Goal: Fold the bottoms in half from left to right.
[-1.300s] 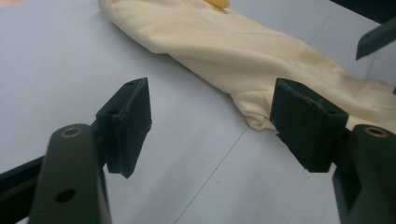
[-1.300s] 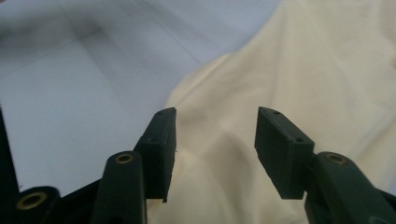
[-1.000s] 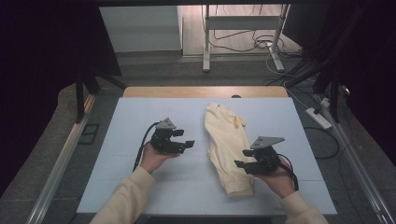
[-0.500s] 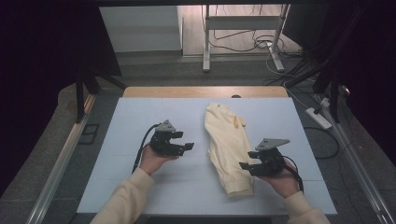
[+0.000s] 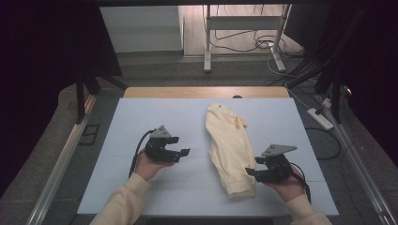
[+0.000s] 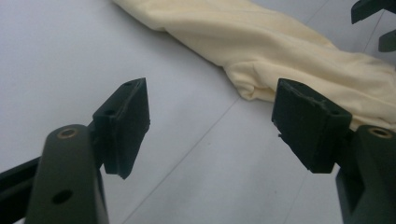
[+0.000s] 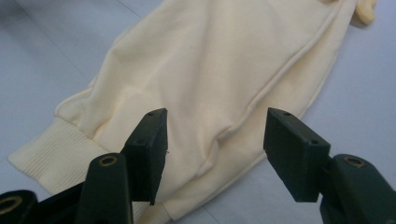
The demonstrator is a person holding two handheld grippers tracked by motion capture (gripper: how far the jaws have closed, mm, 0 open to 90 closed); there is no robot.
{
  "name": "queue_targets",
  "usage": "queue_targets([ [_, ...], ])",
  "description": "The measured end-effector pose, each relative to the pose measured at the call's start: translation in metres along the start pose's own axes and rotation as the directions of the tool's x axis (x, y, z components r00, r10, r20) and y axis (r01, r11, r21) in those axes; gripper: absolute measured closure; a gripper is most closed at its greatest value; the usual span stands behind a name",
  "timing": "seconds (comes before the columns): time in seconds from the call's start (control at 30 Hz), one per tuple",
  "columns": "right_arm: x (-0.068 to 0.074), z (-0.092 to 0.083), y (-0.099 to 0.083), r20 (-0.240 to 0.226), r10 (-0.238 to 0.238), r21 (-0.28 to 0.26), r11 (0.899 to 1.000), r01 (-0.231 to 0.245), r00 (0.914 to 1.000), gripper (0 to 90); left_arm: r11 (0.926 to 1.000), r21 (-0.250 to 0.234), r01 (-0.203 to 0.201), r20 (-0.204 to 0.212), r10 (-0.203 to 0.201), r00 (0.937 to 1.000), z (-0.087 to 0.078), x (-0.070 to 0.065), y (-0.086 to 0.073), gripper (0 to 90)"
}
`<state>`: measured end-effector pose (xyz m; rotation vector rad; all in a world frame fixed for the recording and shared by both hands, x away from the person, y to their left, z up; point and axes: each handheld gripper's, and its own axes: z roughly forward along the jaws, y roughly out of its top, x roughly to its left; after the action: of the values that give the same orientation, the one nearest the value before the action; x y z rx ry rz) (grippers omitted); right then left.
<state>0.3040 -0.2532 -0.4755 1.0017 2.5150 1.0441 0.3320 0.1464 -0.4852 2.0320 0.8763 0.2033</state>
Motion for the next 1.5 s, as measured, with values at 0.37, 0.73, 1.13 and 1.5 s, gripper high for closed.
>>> queue_targets([
  [0.37,0.000,0.002,-0.001,-0.011,0.001,0.001,1.000,0.000,0.9999,38.6,0.9999,-0.005,0.015,0.002,-0.015,0.9999,-0.008,0.001,-0.008,28.0],
  [0.73,0.001,0.010,-0.004,0.001,-0.009,0.040,0.999,0.009,1.0000,37.2,0.9999,-0.001,0.014,0.011,-0.014,0.9998,-0.006,0.003,-0.008,28.0],
  [1.13,-0.001,0.016,0.000,0.020,0.054,0.094,0.994,-0.055,0.9984,31.5,1.0000,0.008,0.005,0.002,-0.005,1.0000,-0.005,0.002,-0.009,27.9],
  [1.5,-0.002,0.026,0.000,0.036,0.082,0.128,0.988,-0.086,0.9960,28.1,0.9997,0.021,-0.010,0.000,0.010,0.9999,-0.004,0.001,-0.009,27.7],
])
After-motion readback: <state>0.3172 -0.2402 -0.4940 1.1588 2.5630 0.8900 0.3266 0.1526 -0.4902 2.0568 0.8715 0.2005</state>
